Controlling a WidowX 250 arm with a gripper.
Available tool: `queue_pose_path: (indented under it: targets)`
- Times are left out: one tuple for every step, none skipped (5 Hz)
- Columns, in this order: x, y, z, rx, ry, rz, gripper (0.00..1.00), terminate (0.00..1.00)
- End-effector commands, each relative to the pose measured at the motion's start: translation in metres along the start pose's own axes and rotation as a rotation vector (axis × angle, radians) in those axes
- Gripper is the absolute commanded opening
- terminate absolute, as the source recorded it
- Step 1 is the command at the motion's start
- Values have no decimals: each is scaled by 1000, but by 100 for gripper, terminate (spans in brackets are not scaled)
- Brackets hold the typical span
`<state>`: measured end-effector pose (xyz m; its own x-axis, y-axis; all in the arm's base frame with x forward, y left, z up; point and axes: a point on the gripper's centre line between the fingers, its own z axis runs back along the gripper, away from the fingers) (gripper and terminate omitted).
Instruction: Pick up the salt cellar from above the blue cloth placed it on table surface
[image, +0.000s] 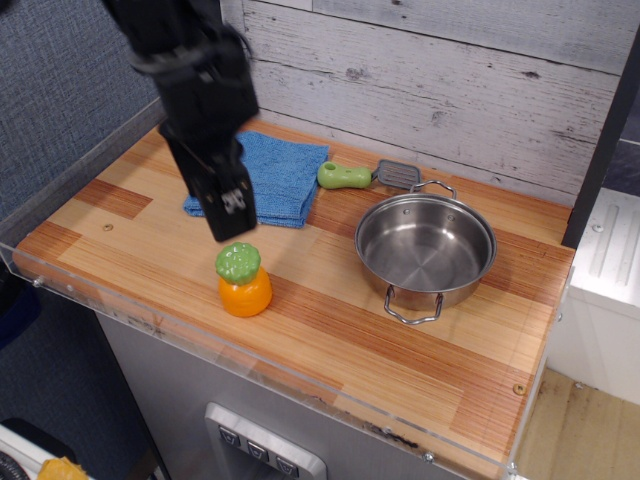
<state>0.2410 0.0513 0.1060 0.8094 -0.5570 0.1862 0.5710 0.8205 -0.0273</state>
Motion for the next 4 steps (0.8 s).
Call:
queue_pose_path:
  targets:
    - [-6,5,32,31,-111,16,100,0]
    - [-6,5,32,31,-111,16,100,0]
    - [-6,5,32,31,-111,16,100,0]
    - [-6,5,32,31,-111,16,100,100]
